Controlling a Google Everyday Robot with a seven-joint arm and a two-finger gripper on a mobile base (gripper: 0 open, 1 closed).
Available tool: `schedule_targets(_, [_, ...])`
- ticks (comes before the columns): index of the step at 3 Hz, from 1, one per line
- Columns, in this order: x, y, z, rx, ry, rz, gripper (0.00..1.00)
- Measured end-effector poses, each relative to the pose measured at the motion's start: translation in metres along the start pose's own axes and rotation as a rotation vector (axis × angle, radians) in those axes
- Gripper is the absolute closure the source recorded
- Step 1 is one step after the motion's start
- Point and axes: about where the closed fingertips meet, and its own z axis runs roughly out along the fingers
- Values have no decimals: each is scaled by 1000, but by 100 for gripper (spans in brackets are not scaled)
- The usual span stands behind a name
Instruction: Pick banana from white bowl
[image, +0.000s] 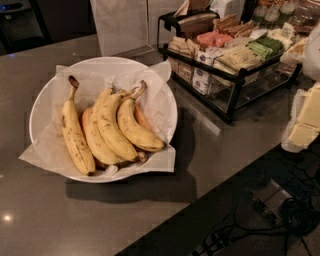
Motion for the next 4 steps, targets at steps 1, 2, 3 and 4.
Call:
schedule_targets(1, [0, 0, 0, 0, 0, 0, 0])
schedule_targets(2, [-5, 3, -3, -19, -53, -19, 0])
schedule_targets(3, [-62, 14, 15, -117, -189, -174, 0])
schedule_targets(4, [-131, 36, 30, -232, -304, -401, 0])
